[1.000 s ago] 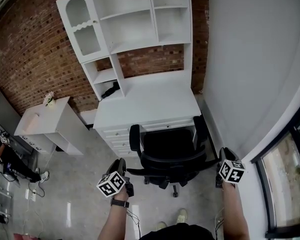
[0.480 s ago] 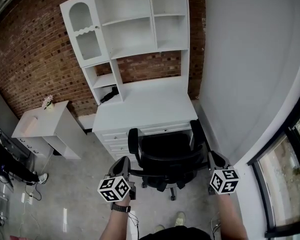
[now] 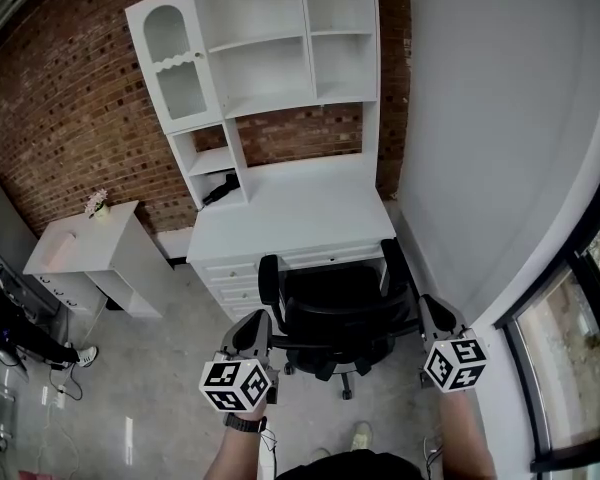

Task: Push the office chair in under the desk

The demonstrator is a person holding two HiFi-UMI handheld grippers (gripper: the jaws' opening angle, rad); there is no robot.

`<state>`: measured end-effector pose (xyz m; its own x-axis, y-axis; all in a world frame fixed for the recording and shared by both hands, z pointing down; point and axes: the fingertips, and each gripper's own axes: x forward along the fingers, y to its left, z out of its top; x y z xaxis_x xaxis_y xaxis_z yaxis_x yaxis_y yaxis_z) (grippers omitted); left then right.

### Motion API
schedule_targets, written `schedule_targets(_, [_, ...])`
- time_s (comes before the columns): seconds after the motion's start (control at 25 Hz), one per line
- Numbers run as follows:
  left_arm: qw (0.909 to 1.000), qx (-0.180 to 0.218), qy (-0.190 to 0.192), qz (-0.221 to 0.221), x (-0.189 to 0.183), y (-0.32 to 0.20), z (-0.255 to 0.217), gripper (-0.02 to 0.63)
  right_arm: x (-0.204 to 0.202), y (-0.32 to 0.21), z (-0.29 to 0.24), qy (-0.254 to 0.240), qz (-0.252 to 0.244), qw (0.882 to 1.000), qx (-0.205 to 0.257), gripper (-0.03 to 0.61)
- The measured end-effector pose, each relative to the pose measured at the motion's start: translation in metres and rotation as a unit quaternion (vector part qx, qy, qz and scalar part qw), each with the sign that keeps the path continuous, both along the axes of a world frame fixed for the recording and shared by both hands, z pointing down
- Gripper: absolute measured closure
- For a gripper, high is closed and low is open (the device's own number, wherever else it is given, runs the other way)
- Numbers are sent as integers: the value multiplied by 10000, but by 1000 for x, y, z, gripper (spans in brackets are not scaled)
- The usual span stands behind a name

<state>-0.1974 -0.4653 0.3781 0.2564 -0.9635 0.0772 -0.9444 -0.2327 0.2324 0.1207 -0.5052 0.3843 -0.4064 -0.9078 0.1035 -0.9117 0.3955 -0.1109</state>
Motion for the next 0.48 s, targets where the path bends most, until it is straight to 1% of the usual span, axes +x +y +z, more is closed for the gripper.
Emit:
schedule_targets(0.36, [9995,278,-149,72,-2,3,-25,606,-9,4,-21,73,-11,9996,262,572])
schedule_targets(0.48, [9994,252,-213,99,-2,4,-24,606,-10,7,-20,136,11,9996,264,574])
